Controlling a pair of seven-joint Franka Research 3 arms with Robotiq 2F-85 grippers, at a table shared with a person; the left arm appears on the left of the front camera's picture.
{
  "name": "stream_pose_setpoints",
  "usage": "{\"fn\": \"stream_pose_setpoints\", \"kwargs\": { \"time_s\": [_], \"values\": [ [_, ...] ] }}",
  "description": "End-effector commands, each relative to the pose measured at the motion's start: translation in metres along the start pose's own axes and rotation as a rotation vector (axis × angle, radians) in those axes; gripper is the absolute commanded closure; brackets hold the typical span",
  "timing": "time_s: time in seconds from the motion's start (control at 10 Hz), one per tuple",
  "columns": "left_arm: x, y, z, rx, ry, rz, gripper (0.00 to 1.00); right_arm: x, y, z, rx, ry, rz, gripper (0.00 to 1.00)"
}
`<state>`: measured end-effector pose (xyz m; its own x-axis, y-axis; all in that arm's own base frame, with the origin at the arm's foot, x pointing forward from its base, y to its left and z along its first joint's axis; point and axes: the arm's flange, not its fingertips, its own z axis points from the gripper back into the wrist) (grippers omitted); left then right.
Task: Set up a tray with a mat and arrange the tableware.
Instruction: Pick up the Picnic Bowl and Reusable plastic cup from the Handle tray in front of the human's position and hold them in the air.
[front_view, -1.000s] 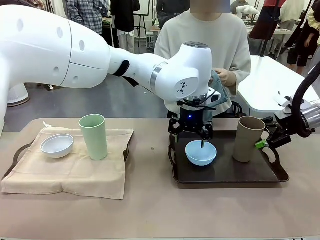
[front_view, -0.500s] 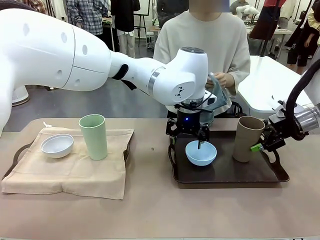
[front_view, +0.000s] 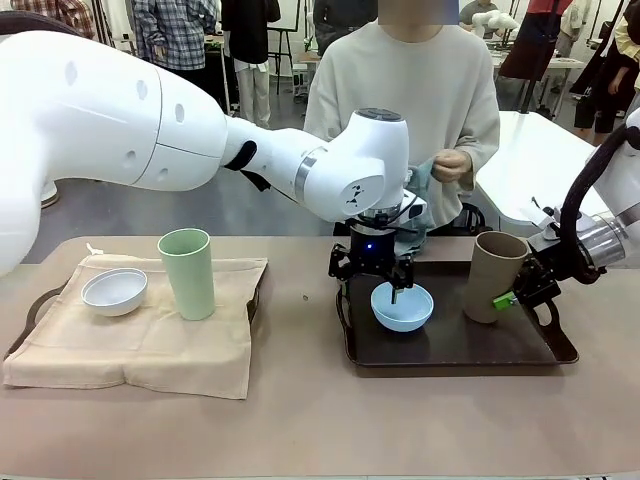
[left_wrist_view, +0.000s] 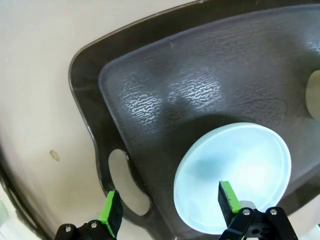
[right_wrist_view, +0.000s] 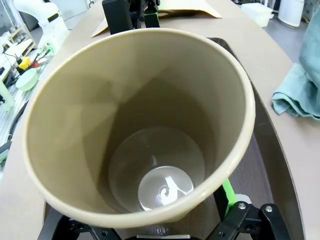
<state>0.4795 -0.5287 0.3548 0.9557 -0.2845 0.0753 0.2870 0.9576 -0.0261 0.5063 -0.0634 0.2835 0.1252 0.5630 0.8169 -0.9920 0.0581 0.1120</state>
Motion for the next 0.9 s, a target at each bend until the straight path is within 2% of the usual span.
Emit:
{"fn": "stream_pose_setpoints", "kwargs": {
  "time_s": [0.0, 0.2, 0.3, 0.4, 0.5, 0.6, 0.7, 0.8],
  "values": [
    [-0.0020, 0.0052, -0.0069, -0.032, 0.004, 0.045, 0.00, -0.0011, -0.0039, -0.0050, -0.015, 0.024, -0.013, 0.00],
    [-0.0024, 0.0042, -0.0108, -0.049, -0.008, 0.048, 0.00, -0.0020, -0.0037, -0.0049, -0.002, 0.025, -0.027, 0.00],
    [-0.0018, 0.0035, -0.0103, -0.052, -0.013, 0.042, 0.55, -0.0020, -0.0035, -0.0042, 0.016, 0.031, -0.016, 0.60],
    [-0.0028, 0.0029, -0.0077, -0.067, -0.006, 0.041, 0.55, -0.0015, -0.0029, -0.0047, 0.014, 0.029, -0.012, 0.60],
    [-0.0013, 0.0015, -0.0065, -0.065, -0.010, 0.036, 1.00, -0.0018, -0.0043, -0.0033, 0.011, 0.022, -0.014, 1.00],
    [-0.0018, 0.0014, -0.0060, -0.066, -0.007, 0.036, 0.60, -0.0021, -0.0040, -0.0036, 0.011, 0.022, -0.009, 0.65],
    [-0.0020, 0.0019, -0.0067, -0.064, -0.004, 0.037, 1.00, -0.0027, -0.0043, -0.0032, 0.010, 0.021, -0.008, 1.00],
    [-0.0012, 0.0015, -0.0069, -0.064, -0.003, 0.039, 1.00, -0.0029, -0.0047, -0.0025, 0.009, 0.020, -0.006, 1.00]
  ]
}}
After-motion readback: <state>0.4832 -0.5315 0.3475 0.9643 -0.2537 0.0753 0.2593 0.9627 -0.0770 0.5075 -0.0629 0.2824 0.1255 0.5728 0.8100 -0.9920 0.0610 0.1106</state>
